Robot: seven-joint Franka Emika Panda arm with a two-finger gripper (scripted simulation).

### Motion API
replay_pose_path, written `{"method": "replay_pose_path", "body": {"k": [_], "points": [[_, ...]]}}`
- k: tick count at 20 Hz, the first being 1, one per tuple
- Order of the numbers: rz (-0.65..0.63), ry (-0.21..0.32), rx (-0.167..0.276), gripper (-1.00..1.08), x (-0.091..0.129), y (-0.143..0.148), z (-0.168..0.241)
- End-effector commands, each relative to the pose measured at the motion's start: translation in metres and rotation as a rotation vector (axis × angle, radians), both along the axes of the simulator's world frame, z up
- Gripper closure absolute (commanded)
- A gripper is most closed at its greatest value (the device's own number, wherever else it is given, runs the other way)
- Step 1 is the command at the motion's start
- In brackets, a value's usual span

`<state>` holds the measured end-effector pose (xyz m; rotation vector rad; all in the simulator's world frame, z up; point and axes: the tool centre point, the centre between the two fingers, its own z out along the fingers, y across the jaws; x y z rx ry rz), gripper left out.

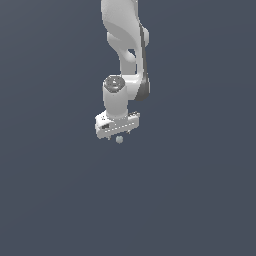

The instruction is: Pick up the object and move it to a goal position.

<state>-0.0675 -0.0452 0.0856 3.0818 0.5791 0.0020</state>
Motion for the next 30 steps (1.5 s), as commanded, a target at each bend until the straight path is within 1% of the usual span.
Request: {"method": "replay_pose_path", "body": {"k": [1, 7, 14, 23, 29, 30], "points": [[0.033, 0.001, 0.002, -0.92, -0.007, 0.000, -0.006], [0.070, 0.002, 0.005, -0.92, -0.015, -0.001, -0.014], [0.069, 0.003, 0.005, -0.92, -0.015, -0.001, -0.019], [0.072, 0.003, 0.005, -0.92, -0.017, 0.000, -0.055], [0.073, 0.003, 0.005, -0.92, -0.016, -0.001, -0.065], [0.073, 0.003, 0.005, 1.08, -0.016, -0.001, -0.065]]}}
